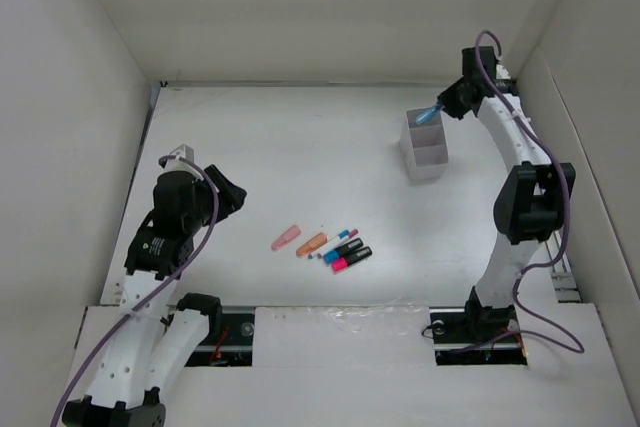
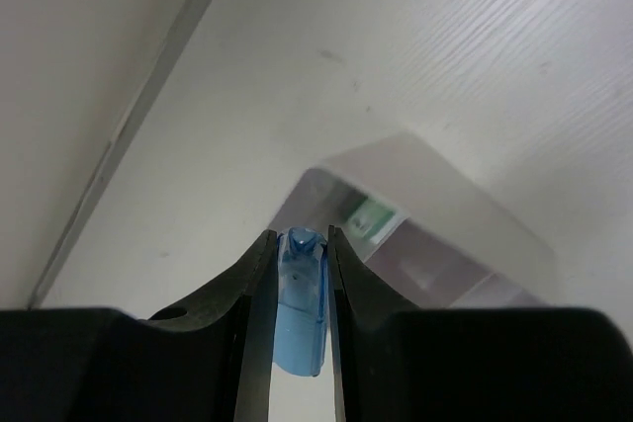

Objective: Sort the stationery into containers
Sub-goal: Place the pen in the storage box.

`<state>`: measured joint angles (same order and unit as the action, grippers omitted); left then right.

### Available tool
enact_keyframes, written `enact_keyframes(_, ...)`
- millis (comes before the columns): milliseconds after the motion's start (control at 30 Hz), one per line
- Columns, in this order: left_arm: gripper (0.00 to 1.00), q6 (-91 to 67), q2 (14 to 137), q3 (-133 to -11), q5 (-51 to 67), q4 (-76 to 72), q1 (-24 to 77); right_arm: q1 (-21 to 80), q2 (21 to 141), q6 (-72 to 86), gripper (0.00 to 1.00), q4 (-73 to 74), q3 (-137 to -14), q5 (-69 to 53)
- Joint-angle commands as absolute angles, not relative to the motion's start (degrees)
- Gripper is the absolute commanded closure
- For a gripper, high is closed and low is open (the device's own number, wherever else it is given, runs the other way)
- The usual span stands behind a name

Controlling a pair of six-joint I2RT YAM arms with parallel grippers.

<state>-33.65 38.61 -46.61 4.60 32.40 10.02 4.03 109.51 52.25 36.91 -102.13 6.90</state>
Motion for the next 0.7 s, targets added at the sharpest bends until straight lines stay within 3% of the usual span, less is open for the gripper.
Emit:
enact_keyframes(0,0.47,-32.7,39.1,-46.9,4.7,30.5,10.5,2.4,109.9,51.1,0.91,38.0,-106.9,13.1)
enact_keyframes(233,0.47,-32.7,40.3,-47.5,4.7,30.0,10.5,1.2,113.5,50.5,0.91,39.2,-111.9,17.1)
enact_keyframes(667,0.47,-32.2,40.8,-48.5,3.0,31.6,11.1,5.1,114.7,54.4,0.9,35.6,-109.3,21.0)
